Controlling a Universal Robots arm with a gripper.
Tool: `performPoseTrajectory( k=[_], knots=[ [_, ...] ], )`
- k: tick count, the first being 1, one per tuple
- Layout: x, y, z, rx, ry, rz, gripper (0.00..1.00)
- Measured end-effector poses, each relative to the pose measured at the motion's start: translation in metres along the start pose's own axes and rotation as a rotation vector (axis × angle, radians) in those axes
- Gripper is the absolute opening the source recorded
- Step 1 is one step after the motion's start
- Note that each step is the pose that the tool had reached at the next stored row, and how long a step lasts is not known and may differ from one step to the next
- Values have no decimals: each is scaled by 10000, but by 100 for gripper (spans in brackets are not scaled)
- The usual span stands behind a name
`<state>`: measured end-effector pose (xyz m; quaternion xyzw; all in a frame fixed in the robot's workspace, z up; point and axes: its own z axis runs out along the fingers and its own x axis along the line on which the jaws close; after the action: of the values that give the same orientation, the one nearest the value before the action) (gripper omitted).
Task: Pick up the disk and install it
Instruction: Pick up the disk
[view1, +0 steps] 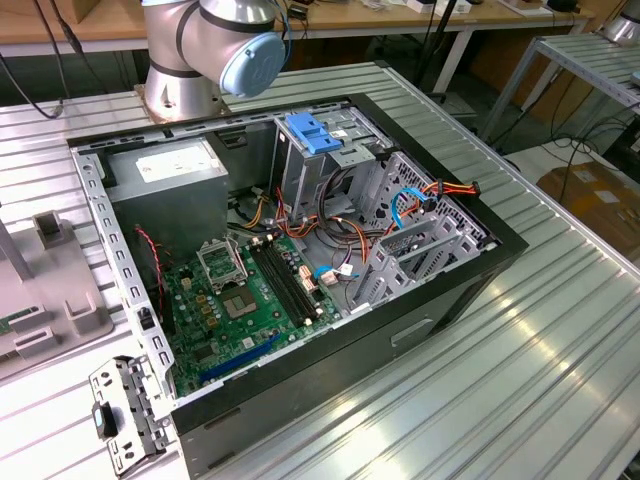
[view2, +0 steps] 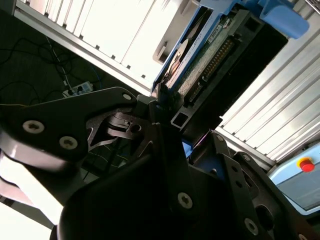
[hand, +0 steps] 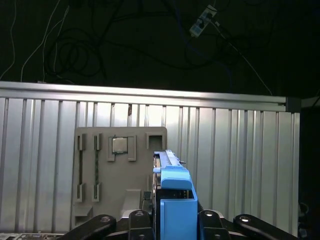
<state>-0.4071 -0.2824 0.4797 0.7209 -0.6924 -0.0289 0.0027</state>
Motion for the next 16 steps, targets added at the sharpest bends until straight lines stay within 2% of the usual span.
performPoseTrajectory(
  k=[16],
  knots=[
    [3,-79,-3,0,3,0,37]
  ],
)
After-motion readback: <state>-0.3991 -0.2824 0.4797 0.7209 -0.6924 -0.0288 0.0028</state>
